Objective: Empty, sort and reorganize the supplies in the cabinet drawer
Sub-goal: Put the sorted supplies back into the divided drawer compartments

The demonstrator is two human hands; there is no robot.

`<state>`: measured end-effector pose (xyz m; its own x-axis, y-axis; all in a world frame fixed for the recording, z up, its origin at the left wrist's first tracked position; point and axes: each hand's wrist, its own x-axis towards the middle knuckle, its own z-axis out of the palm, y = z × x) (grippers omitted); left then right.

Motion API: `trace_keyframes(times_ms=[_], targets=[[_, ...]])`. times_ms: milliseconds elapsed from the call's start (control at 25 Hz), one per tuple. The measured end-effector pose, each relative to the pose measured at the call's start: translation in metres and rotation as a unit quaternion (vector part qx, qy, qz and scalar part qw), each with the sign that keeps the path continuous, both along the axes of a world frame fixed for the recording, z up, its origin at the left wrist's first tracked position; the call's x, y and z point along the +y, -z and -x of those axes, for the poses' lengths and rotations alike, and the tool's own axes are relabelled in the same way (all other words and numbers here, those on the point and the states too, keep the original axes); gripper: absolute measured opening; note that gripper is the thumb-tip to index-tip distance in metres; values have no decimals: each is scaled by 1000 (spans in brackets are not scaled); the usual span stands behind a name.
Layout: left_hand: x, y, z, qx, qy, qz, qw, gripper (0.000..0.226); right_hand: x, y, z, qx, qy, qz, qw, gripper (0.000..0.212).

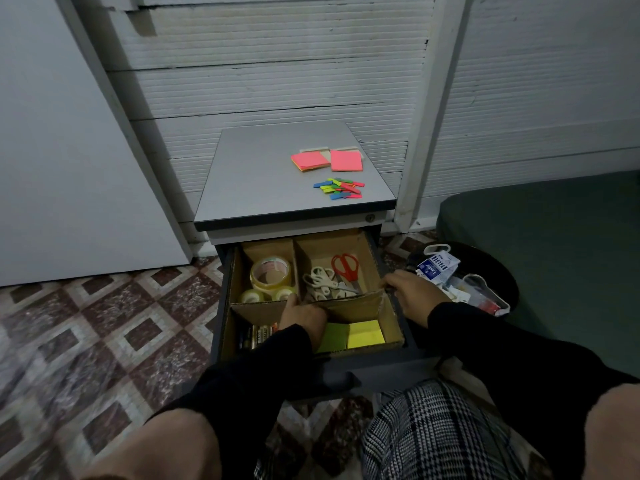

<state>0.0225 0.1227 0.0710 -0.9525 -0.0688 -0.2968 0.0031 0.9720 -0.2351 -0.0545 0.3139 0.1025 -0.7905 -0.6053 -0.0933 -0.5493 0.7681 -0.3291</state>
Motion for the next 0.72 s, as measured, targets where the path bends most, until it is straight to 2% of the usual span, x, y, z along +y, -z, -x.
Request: trace_keyframes(times_ms=[320, 400, 560, 720], targets=[[3, 2, 0, -59, 34, 55, 996, 33, -5, 0, 0, 12, -10, -11, 1000, 32], [-1, 8, 2, -90, 21, 36, 995, 34, -5, 0, -1, 11, -10, -14, 1000, 32], [-15, 36, 9, -76, 17, -42, 996, 47, -6, -1, -2, 7, -9, -23, 1000, 32], [-11, 9, 11, -143, -3, -134, 981, 38, -8, -3, 1, -1, -11, -30, 999, 31]])
